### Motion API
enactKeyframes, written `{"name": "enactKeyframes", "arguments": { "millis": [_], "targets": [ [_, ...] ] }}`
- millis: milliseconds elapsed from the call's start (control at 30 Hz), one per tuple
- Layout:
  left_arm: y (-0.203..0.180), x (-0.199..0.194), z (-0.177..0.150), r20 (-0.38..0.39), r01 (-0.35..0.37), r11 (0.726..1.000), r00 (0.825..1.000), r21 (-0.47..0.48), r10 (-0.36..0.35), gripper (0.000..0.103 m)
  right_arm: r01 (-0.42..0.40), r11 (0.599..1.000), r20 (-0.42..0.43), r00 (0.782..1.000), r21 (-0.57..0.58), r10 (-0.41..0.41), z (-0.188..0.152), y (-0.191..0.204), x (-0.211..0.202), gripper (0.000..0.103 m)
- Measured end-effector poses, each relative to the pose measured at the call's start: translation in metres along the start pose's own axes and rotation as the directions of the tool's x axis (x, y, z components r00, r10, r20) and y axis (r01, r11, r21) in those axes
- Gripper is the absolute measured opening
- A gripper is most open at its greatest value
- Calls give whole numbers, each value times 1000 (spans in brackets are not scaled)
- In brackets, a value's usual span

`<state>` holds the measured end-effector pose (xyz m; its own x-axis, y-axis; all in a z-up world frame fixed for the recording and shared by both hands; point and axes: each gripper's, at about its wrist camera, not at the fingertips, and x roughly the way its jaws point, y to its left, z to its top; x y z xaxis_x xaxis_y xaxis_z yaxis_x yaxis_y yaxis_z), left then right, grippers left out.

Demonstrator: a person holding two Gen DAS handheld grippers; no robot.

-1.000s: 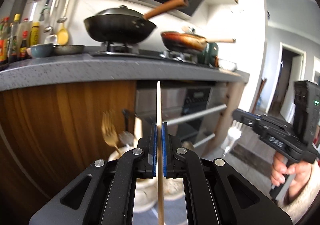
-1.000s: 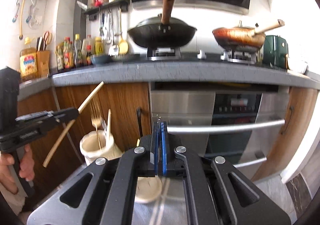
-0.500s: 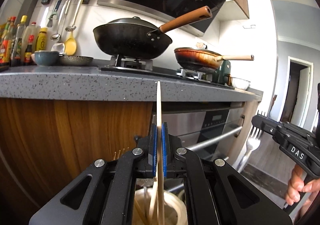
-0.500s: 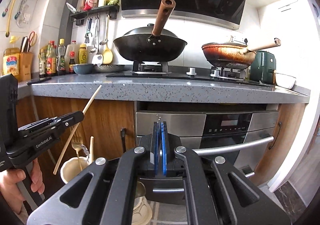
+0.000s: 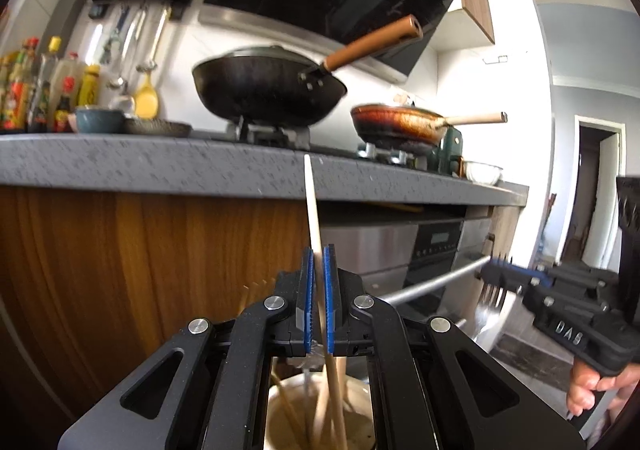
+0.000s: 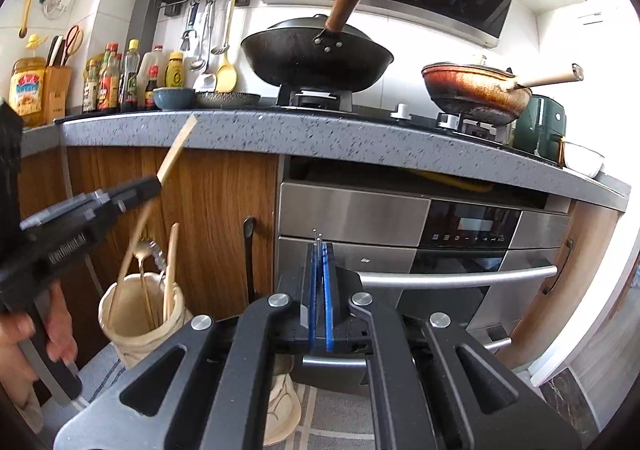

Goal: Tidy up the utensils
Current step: 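Drop the chopstick into the larger pot while the right drops the fork in the smaller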

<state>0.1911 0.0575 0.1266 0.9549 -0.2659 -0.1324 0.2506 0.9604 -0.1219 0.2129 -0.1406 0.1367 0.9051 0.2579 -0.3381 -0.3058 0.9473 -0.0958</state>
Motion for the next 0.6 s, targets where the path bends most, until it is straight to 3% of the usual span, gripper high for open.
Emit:
{"name": "enactKeyframes", "arguments": {
  "millis": [167, 300, 600],
  "targets": [
    [5, 9, 6, -20, -5, 1000, 1000, -26, 4, 5, -9, 1000, -26, 1000, 5, 9, -8, 7, 7, 2],
    [-3, 13, 4, -25, -7, 1000, 1000, 16, 7, 5, -9, 1000, -40, 999, -2, 9, -14, 10, 9, 2],
    [4, -7, -27, -84, 10, 1000, 996, 17, -8, 5, -36, 999, -66, 997, -19, 35, -21, 12, 9, 2]
  ]
}}
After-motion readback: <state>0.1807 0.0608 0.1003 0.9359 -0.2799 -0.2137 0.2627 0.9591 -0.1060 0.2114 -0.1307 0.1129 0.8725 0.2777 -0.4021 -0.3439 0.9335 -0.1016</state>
